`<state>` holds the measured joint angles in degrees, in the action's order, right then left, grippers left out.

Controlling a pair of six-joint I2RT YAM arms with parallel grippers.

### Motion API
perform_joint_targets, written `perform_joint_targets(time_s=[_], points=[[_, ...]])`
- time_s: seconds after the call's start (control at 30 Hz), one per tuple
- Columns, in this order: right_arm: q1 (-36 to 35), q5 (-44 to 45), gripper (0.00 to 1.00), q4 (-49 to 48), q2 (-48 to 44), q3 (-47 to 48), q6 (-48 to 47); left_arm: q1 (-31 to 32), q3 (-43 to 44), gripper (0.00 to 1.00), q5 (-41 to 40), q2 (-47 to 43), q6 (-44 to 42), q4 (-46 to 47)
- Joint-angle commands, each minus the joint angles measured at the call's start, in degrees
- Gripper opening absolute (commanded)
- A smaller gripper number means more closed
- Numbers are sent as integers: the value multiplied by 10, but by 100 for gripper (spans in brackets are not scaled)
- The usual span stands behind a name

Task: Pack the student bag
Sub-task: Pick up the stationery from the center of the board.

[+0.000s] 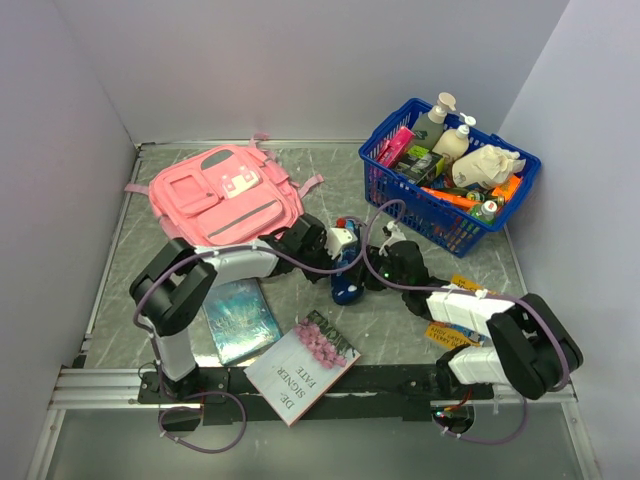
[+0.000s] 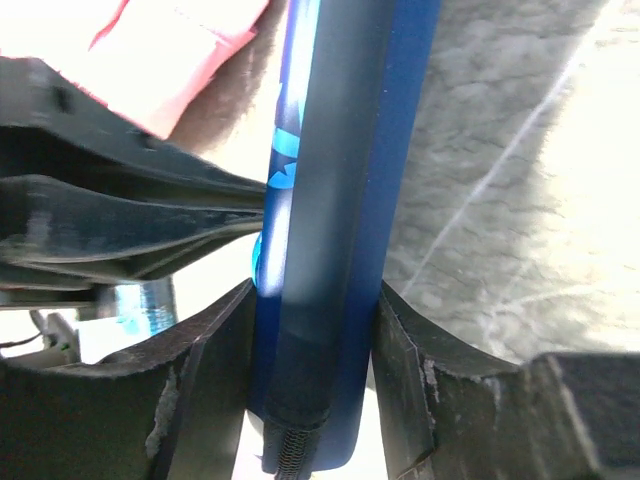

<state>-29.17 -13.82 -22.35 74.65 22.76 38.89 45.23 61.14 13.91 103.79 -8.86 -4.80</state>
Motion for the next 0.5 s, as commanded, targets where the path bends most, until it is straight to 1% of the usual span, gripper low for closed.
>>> perform_joint_targets(time_s=[0.0, 0.03, 0.07, 0.1, 0.17, 0.2, 0.3, 0.33, 0.37, 0.47], points=[[-2, 78, 41, 46, -39, 3, -37, -24, 41, 14, 33, -67, 9, -29], [-2, 85, 40, 48, -42, 1, -37, -33, 51, 15, 41, -74, 6, -49], [-1, 86, 38, 50, -42, 2, -37, -42, 76, 17, 44, -81, 4, -90], [-2, 86, 38, 49, -42, 2, -37, -58, 88, 24, 45, -98, 2, -115], [2, 79, 37, 46, -38, 1, -31, -69, 127, 32, 30, -118, -25, -165], [3, 73, 36, 41, -36, -1, -29, -75, 136, 44, 16, -138, -38, -212], [9, 55, 36, 24, -36, -11, -18, -86, 128, 69, -38, -163, -92, -256], [10, 52, 36, 20, -37, -11, -16, -89, 113, 70, -51, -168, -113, -253], [10, 47, 35, 20, -40, -11, -15, -94, 80, 72, -73, -172, -121, -247], [15, 40, 35, 14, -48, -13, -9, -117, 28, 73, -97, -177, -144, -212]])
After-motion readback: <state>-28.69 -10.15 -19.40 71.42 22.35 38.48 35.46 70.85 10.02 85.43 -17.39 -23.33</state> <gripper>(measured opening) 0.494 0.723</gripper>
